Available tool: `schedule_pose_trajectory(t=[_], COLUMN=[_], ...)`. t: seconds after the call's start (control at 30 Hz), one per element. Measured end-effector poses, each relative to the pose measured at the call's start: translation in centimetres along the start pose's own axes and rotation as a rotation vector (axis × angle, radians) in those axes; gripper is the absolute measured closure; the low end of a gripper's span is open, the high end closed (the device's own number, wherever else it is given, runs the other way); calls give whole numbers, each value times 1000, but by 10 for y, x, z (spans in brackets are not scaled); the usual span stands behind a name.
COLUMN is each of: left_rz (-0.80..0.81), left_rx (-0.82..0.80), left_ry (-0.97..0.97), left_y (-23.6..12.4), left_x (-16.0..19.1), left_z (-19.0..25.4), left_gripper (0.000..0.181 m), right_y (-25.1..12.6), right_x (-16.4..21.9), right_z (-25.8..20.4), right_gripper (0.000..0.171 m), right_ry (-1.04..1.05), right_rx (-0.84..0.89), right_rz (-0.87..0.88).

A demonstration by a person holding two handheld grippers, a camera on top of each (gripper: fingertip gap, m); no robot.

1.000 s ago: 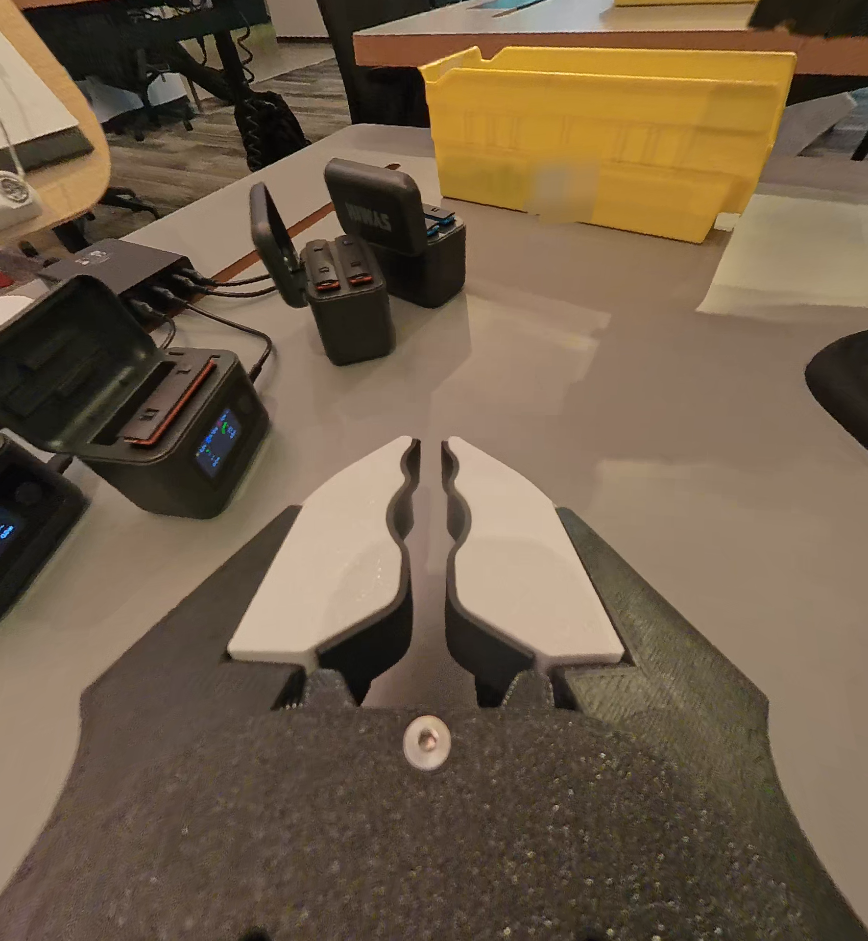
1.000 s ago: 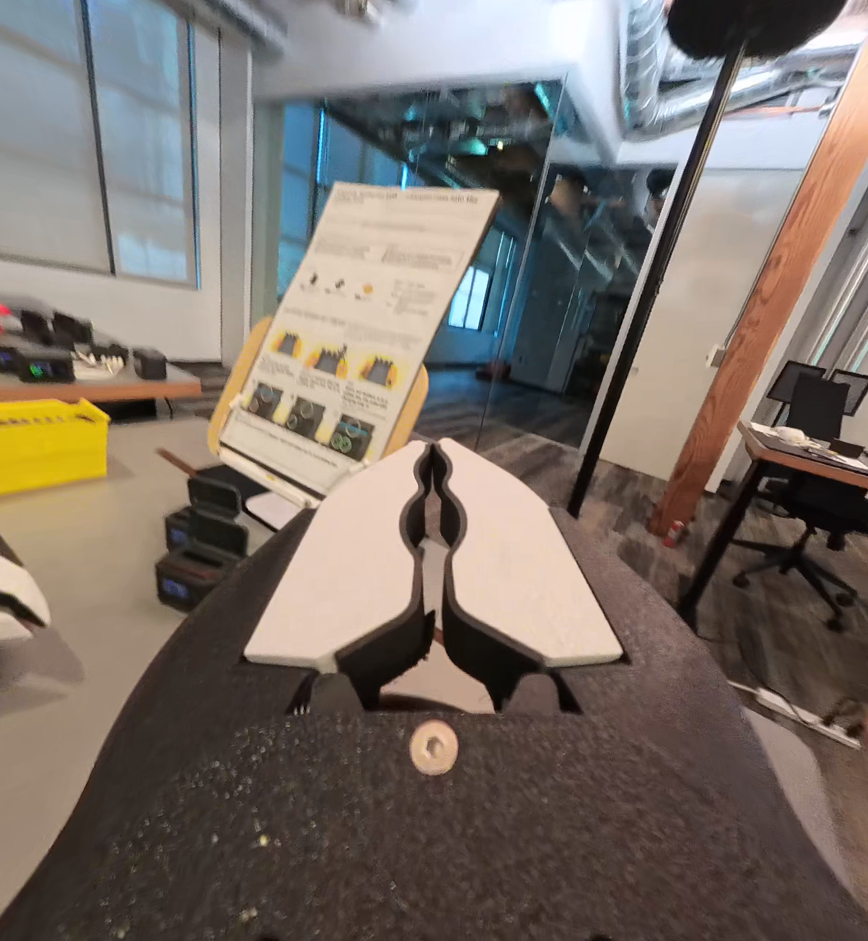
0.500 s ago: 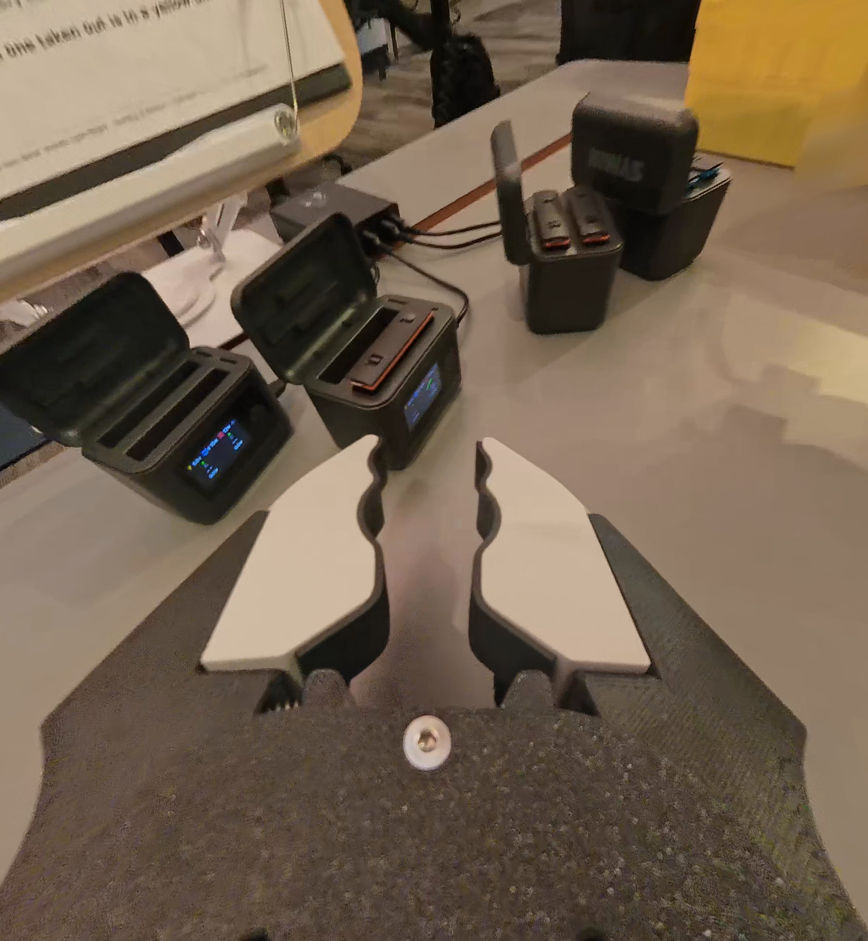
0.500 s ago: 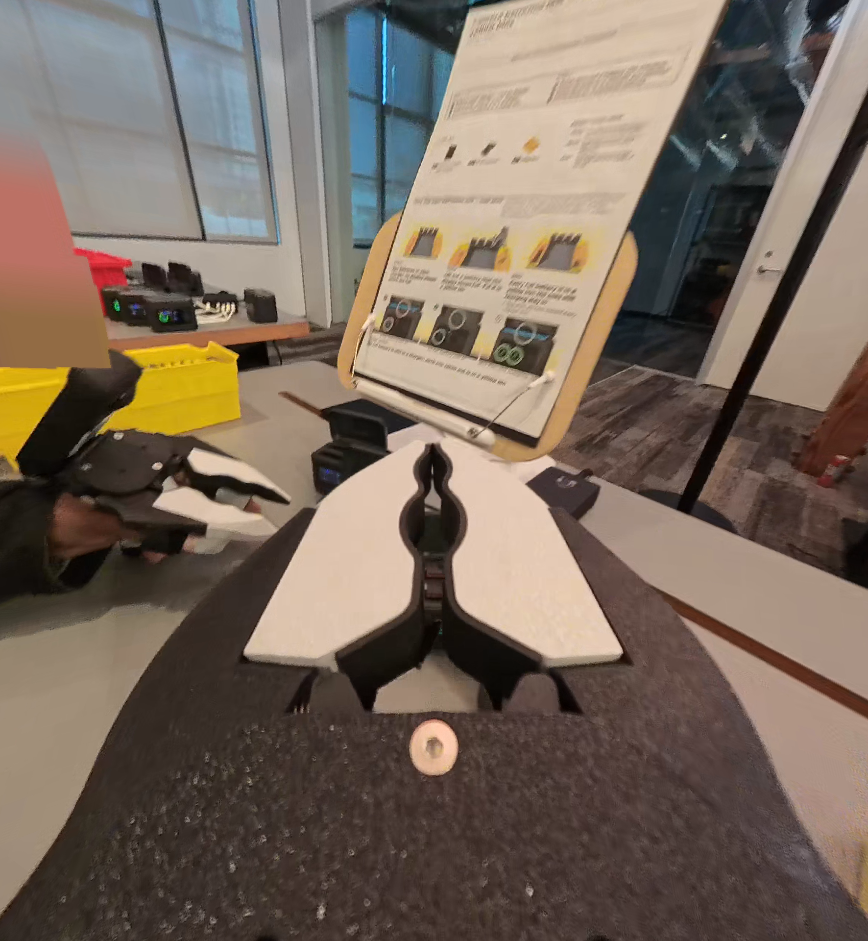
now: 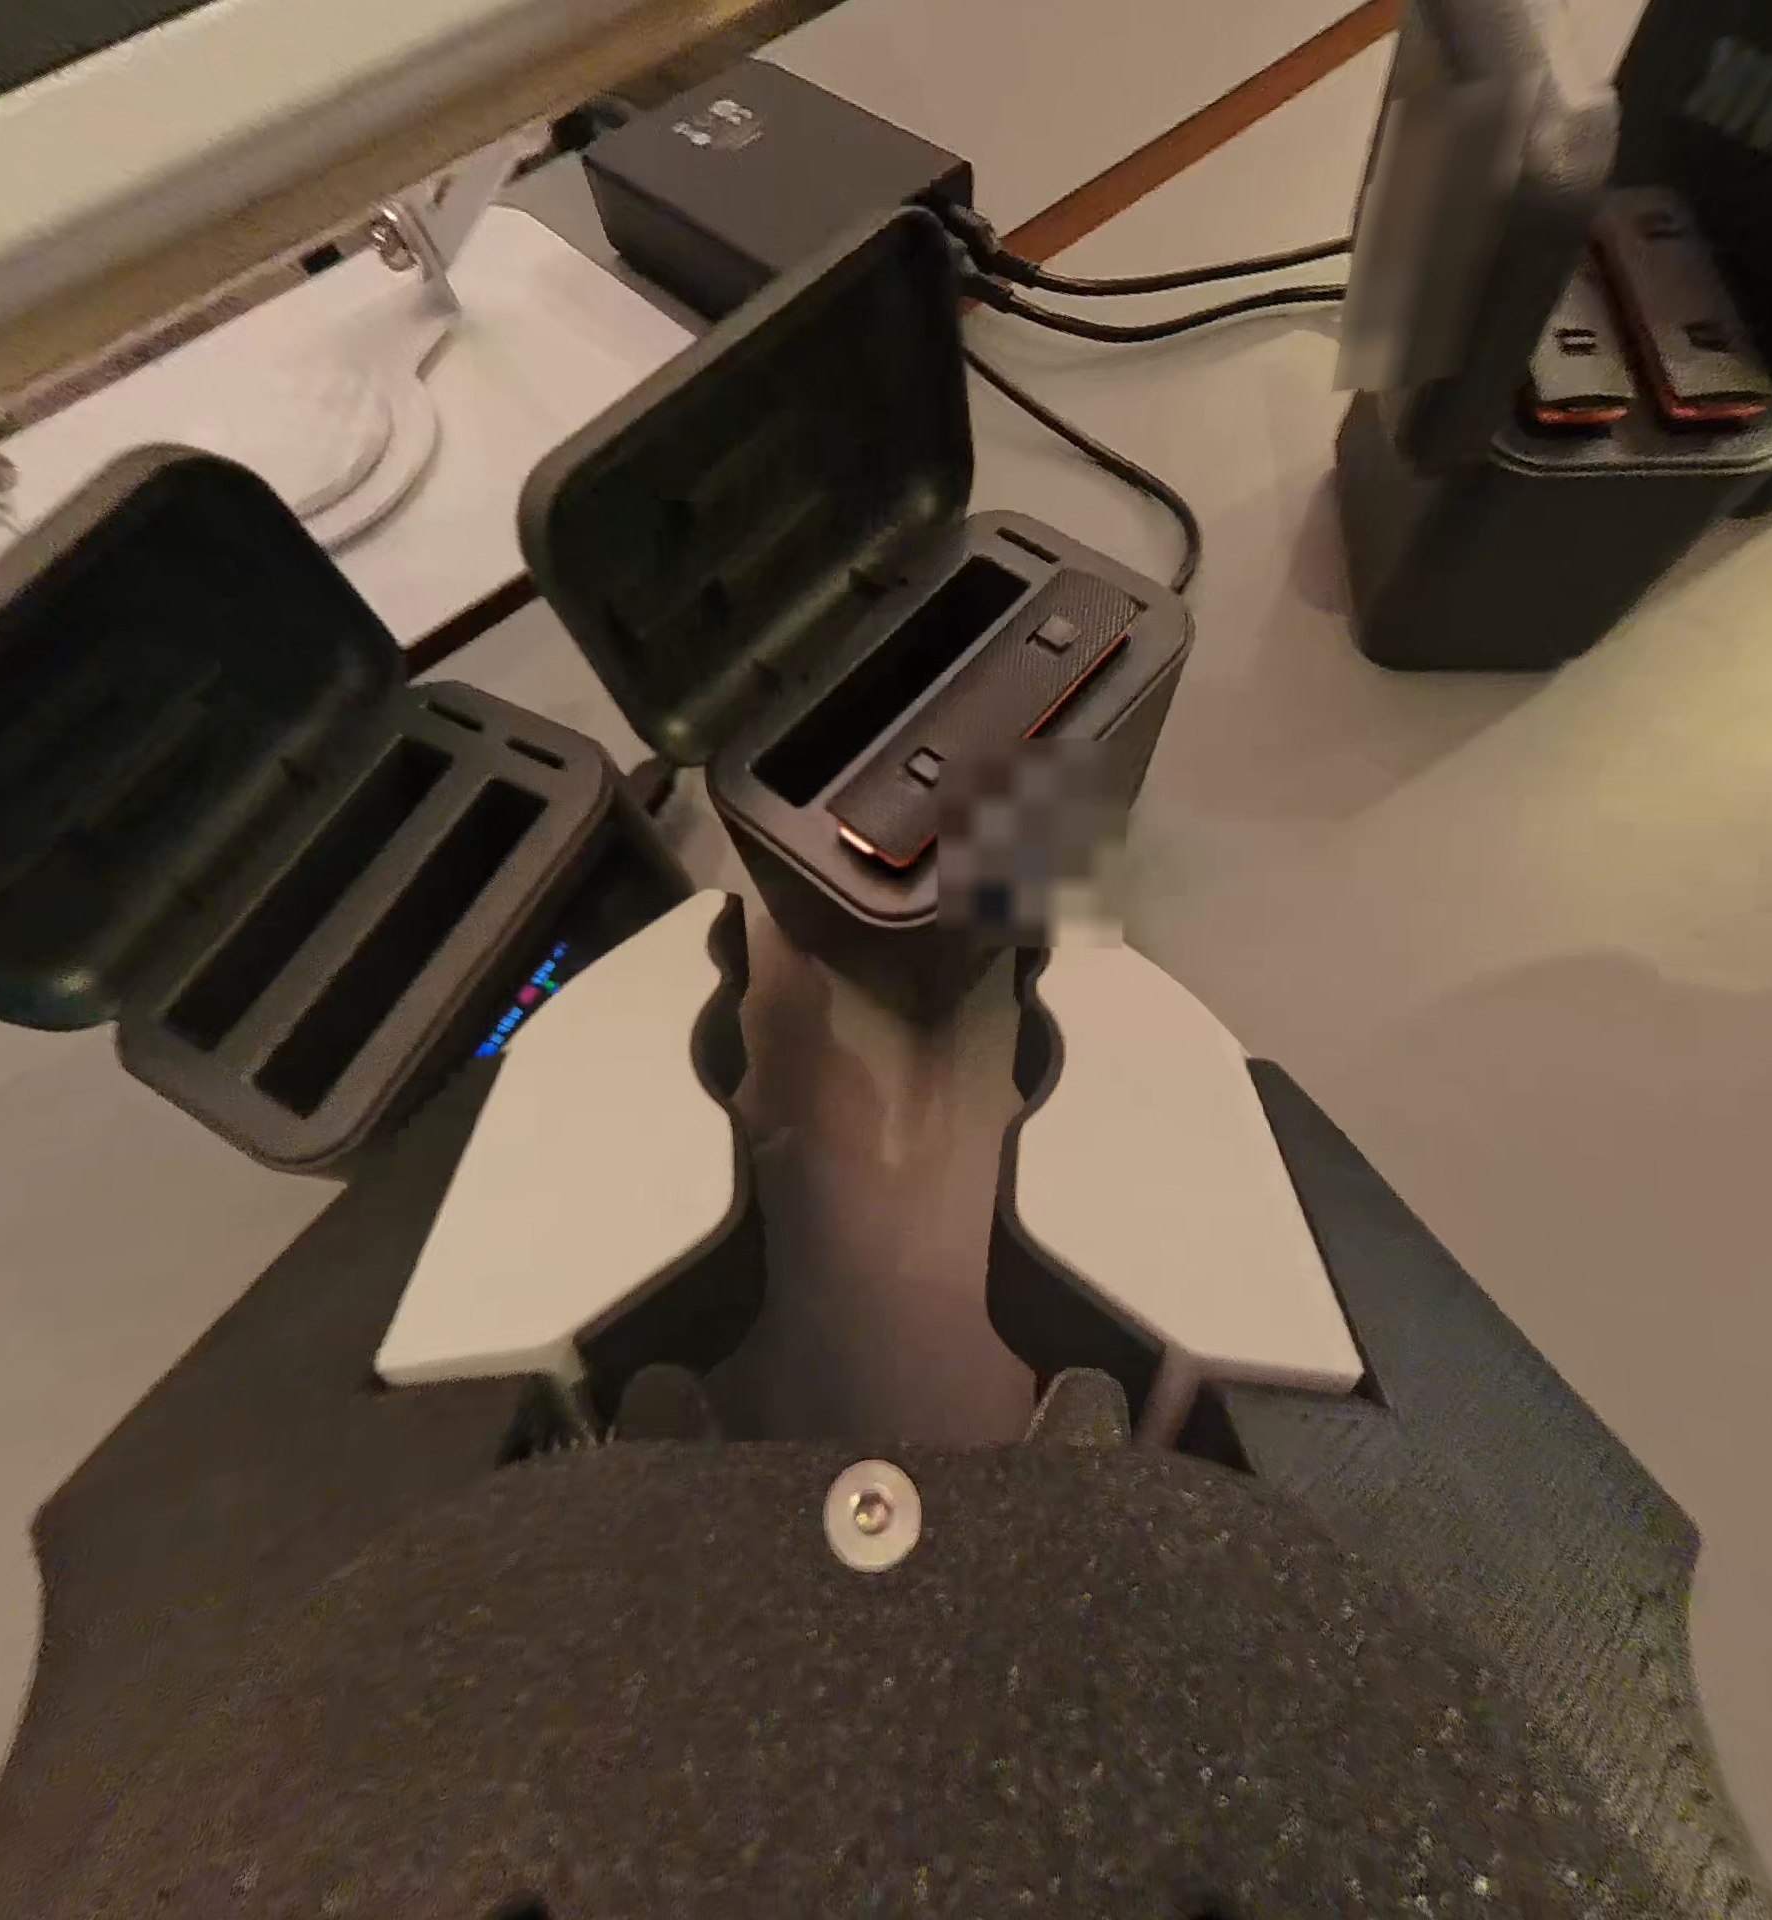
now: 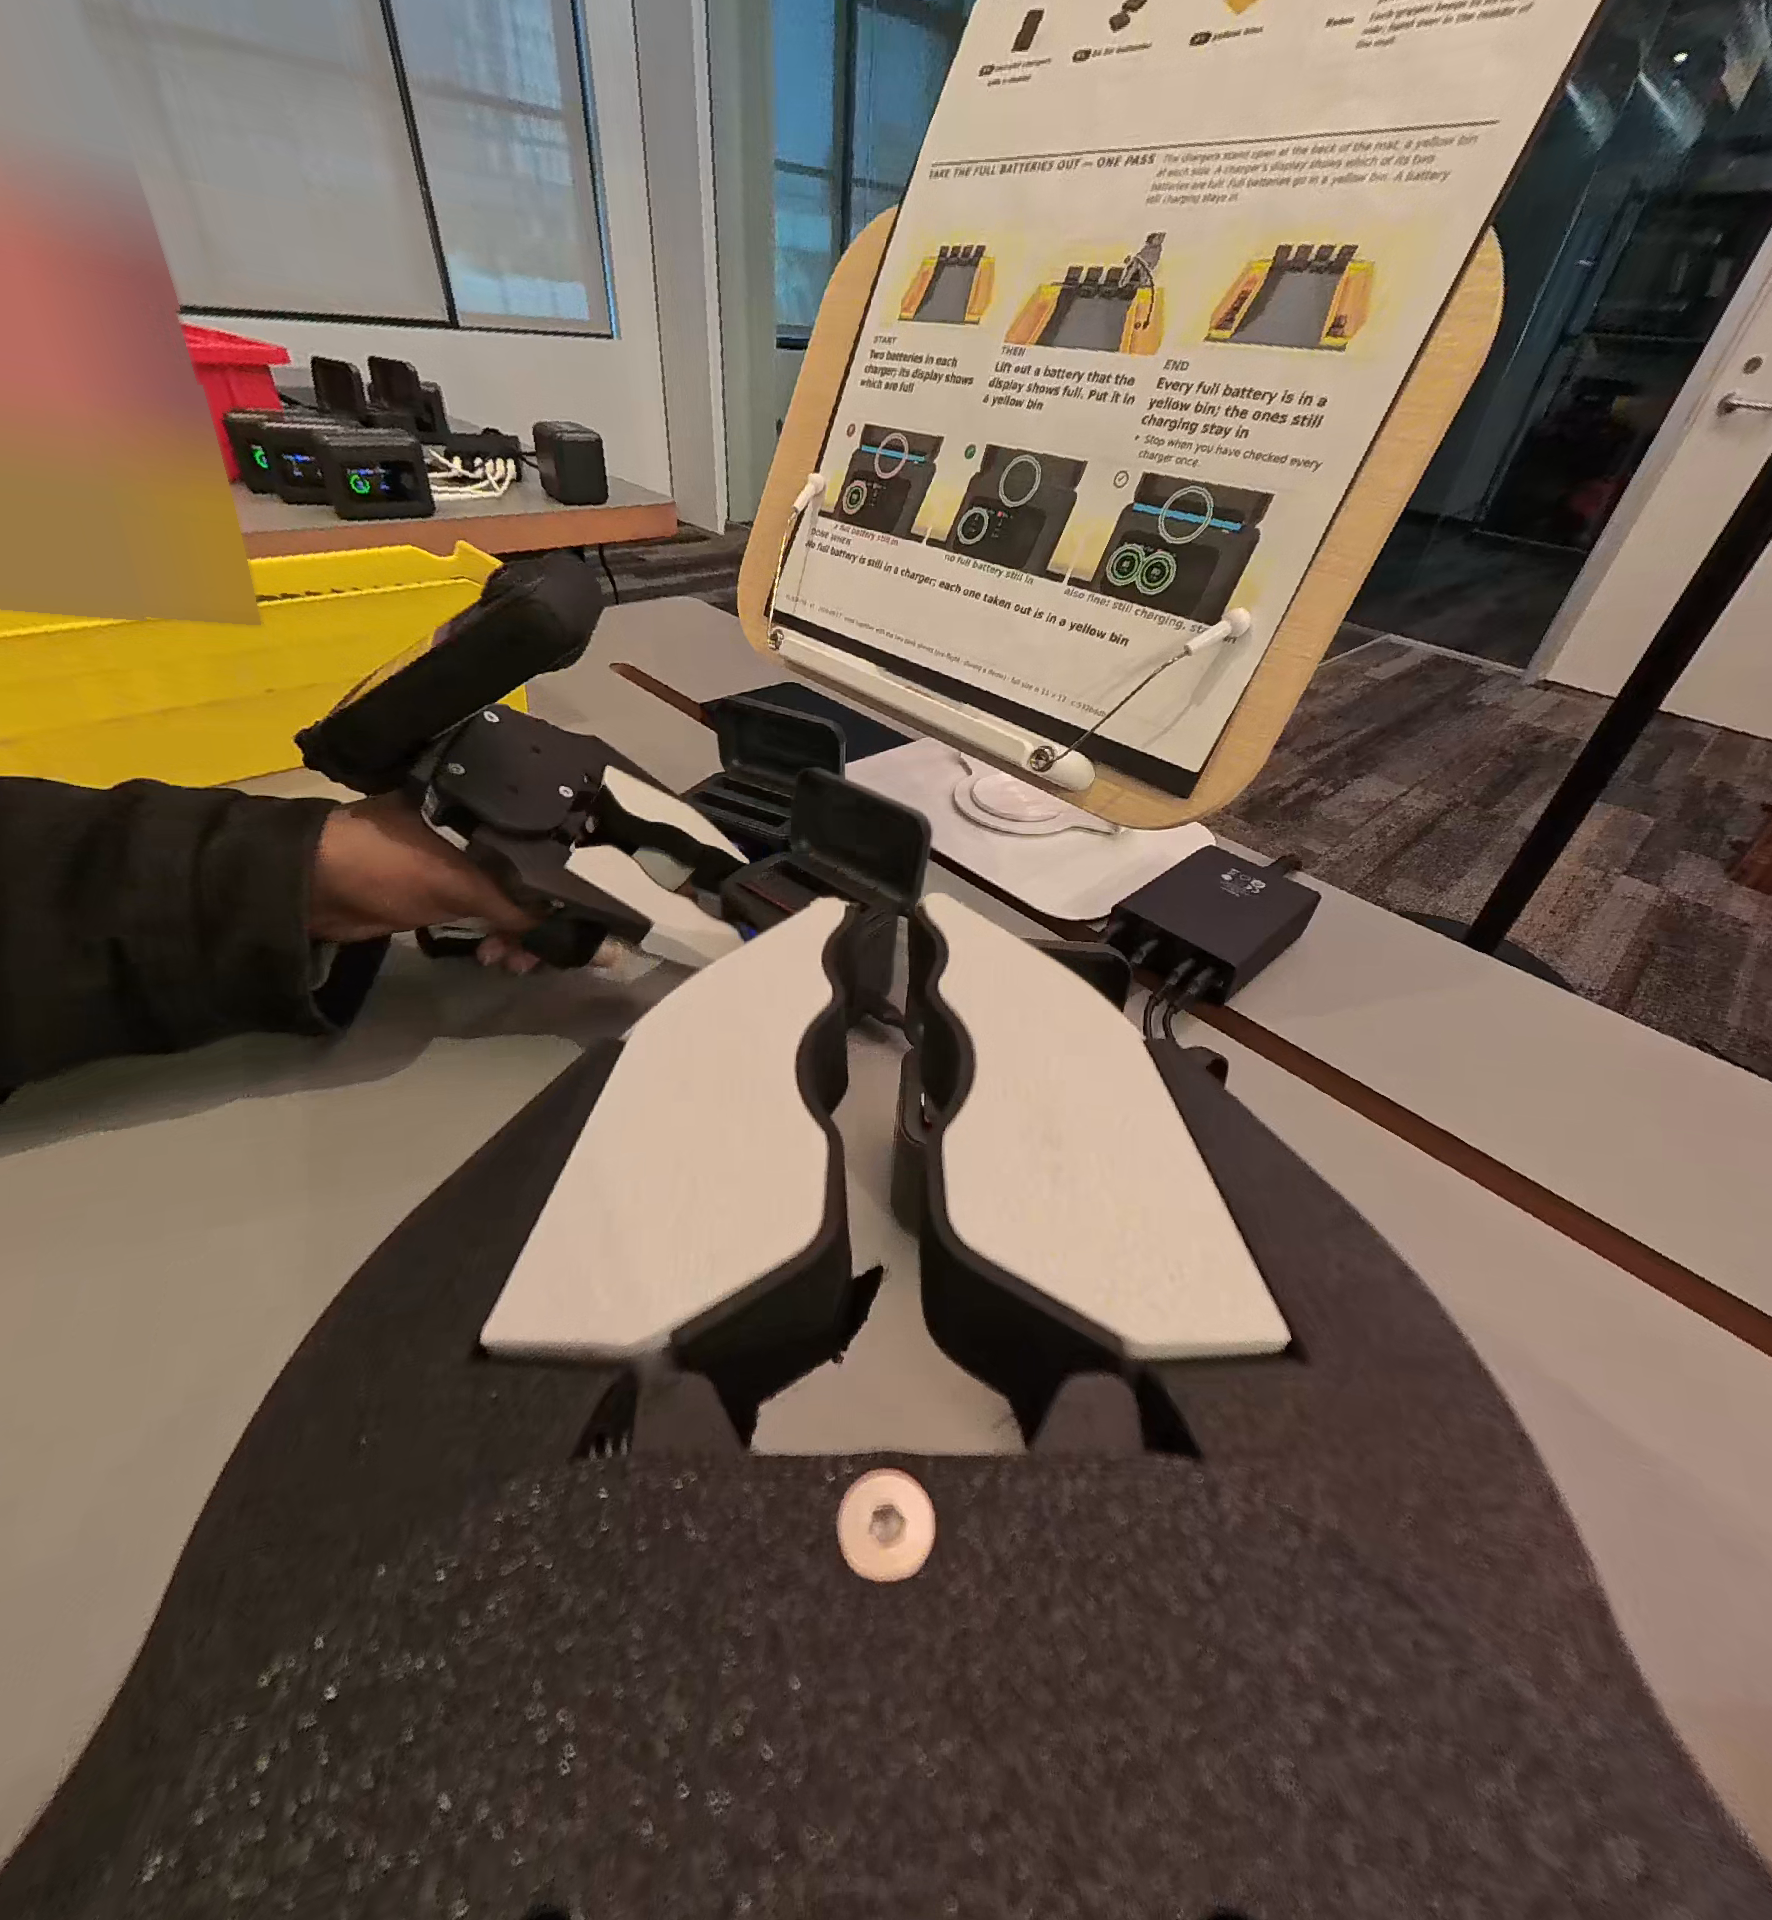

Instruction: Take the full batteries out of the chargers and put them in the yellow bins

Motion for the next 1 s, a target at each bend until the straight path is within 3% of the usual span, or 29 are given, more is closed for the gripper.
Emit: schedule_pose_trajectory(t=[0.17, 0.37, 0.7, 0.93, 1.0], left_rz=[2, 23, 151, 147, 160], left_rx=[-66, -121, -130, -91, -87], left_ry=[-37, -24, 55, 36, 16], left_y=[8, -1, -19, -31, -38], left_x=[-4, -9, -39, -23, -22], left_z=[-19, -18, 27, 36, 36], left_gripper=[148, 144, 134, 134, 134], right_y=[1, -3, -17, 10, 21], right_x=[5, 5, 3, 73, 97], right_z=[3, 8, 24, -10, -25], right_gripper=[163, 163, 163, 104, 100], right_ry=[34, 0, 9, 91, 175], right_rx=[-11, 19, 86, -39, -60], right_rz=[-5, -13, -29, -422, -485])
Point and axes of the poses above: each gripper's, where its closed fingertips meet, y out along the fingers, x out of its underside, z = x × y across the jaws, the point moved 2 cm from there along -y, back along the fingers, and after that the axes turned 4 degrees about y, right-handed, at the moved point
